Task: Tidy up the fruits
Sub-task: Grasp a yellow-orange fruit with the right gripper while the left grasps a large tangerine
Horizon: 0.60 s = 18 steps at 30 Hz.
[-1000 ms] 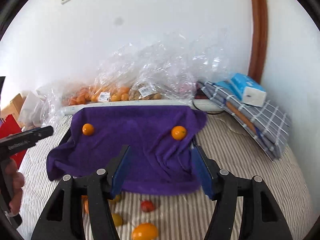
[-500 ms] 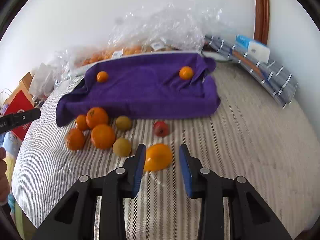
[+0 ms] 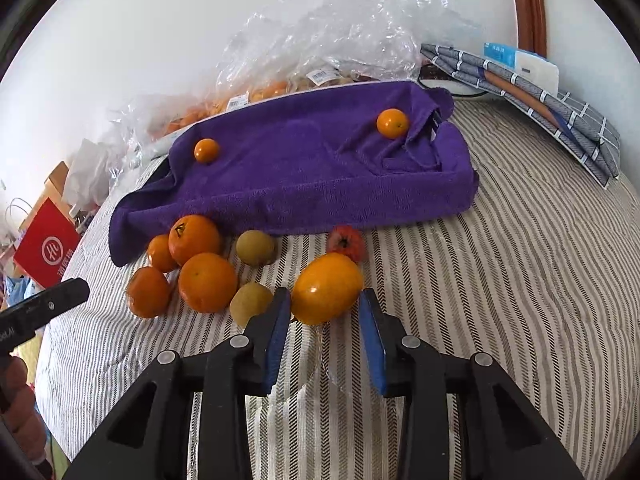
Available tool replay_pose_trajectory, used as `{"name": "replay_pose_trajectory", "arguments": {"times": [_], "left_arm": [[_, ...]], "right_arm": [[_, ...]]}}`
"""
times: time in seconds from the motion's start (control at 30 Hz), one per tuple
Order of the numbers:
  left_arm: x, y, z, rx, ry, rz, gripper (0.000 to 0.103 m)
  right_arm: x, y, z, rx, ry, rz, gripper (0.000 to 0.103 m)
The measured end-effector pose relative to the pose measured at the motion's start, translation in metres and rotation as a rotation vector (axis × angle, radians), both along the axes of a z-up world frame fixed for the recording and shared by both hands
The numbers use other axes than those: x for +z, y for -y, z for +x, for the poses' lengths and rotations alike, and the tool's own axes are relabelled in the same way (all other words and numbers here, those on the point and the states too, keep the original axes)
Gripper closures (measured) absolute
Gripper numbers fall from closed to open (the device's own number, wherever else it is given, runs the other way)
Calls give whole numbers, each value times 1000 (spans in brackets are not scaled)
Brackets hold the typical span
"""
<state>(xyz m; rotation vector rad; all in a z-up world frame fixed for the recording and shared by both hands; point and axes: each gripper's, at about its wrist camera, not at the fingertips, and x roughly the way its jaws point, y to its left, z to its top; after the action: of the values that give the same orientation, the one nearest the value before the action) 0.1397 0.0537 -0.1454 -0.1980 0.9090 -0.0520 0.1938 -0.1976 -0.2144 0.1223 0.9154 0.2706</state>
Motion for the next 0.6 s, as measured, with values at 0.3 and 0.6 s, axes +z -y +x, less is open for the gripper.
{"name": "replay_pose_trajectory", "arguments": {"times": [0.3,0.6], "left_arm": [[-17,26,21,-75,-27,-6,47],[-34,38,31,-121,-50,-45,62]], "right_arm": [[-1,12,-1,14,9,0,68],[6,30,-15,25,-21,-38,64]]}}
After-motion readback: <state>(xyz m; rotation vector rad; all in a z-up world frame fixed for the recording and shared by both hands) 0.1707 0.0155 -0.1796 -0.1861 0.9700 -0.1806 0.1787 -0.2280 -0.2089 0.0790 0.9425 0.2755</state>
